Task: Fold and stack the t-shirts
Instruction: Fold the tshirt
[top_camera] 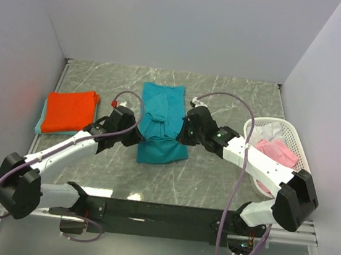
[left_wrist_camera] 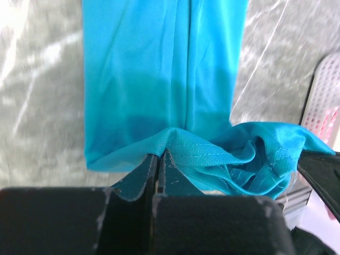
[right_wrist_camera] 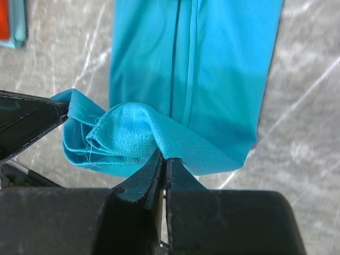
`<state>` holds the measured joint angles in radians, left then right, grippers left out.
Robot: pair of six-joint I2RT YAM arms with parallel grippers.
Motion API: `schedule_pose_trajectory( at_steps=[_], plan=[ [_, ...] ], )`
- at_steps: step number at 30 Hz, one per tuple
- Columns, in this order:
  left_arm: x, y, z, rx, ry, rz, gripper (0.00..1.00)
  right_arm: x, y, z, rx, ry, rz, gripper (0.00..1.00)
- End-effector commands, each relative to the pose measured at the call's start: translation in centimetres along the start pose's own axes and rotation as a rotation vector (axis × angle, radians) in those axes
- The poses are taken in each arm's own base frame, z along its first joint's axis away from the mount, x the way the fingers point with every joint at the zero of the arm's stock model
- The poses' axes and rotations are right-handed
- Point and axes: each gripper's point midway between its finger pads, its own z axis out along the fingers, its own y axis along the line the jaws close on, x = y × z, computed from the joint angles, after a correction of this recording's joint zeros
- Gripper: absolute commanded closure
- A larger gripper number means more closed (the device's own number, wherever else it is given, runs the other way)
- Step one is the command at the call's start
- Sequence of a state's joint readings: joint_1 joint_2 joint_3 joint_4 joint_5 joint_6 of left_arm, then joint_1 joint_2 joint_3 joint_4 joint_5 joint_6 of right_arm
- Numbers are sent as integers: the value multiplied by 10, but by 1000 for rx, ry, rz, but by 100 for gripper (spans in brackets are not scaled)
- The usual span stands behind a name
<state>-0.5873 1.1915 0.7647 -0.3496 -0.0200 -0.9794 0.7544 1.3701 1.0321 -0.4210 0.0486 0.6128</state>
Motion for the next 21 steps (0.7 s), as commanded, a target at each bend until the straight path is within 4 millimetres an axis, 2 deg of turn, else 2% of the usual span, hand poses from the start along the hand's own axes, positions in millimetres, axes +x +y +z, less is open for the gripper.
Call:
schedule_pose_trajectory(
  at_steps=[1, 6, 10, 17, 21],
  plan=[
    [-32, -31, -2, 100, -54, 53, 99, -33, 13, -1, -42, -53, -31, 100],
    [-55, -28, 8, 64, -62, 53, 99, -51, 5, 12, -17, -48, -18, 100],
    [-72, -26, 15, 46, -79, 65, 99, -55, 4, 23, -19, -20, -24, 100],
    [-83, -24, 38, 34, -36, 88, 99, -64, -3, 43, -4, 2, -12, 100],
    [-84, -13, 56, 4, -10, 82, 99, -68, -6, 55, 2, 18, -10, 100]
  ],
)
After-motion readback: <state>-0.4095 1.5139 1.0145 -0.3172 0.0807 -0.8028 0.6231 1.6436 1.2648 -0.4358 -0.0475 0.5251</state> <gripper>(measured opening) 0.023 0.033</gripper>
